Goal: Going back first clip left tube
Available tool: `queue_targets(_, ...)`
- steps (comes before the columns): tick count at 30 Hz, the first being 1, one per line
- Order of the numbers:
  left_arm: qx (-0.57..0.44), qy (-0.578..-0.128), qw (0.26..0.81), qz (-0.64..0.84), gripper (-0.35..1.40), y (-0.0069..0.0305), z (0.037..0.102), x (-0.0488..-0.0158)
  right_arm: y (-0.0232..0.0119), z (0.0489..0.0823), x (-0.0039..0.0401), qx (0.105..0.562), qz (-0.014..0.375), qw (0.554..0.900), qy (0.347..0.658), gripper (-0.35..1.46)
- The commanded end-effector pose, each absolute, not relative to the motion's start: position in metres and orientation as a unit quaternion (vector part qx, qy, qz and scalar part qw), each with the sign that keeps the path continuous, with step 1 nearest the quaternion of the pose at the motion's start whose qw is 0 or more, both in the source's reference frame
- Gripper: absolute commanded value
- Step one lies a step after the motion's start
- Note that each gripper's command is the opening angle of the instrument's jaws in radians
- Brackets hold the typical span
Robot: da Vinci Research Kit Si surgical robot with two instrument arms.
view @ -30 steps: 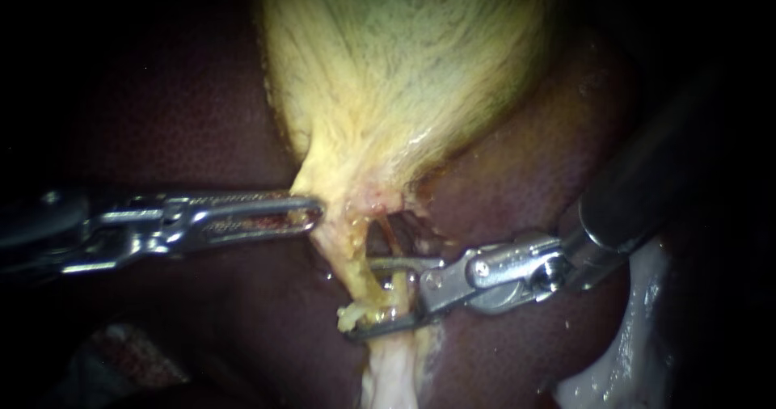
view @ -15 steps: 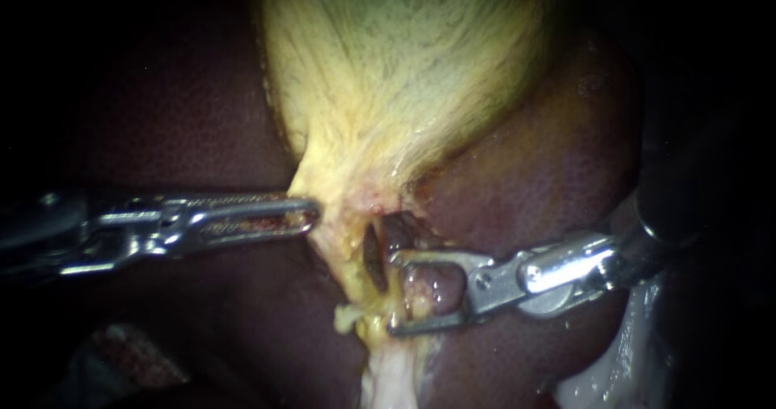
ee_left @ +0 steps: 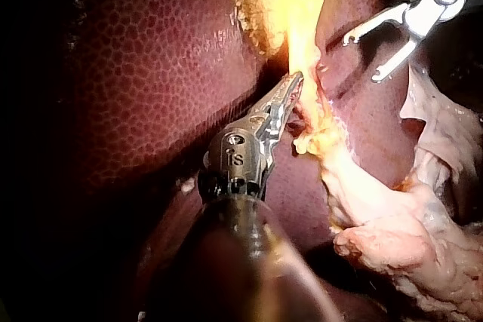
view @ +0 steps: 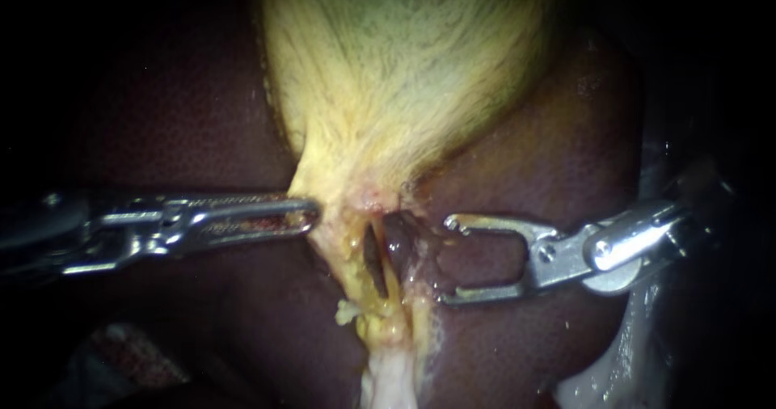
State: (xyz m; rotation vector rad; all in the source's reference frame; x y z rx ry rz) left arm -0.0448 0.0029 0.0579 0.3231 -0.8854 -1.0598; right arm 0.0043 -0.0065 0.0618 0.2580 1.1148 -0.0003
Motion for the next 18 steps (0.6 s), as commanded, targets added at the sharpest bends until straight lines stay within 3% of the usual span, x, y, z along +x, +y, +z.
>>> queue_targets(1, 0.149, -0.407, 0.759, -0.486, -0.35, 0.0029, 0.0580, -0.0448, -0.0066, 0.0616, 0.0044, 0.121, -0.009, 0.840, 0.529, 0.60)
queue_targets(8, 0.150, -0.410, 0.757, -0.486, -0.35, 0.0031, 0.0587, -0.0450, -0.0068, 0.0607, 0.0037, 0.106, -0.048, 0.836, 0.536, 0.60)
queue_targets(18, 0.156, -0.422, 0.754, -0.478, -0.35, 0.0031, 0.0628, -0.0470, -0.0060, 0.0600, 0.0028, 0.098, -0.064, 0.835, 0.538, 0.60)
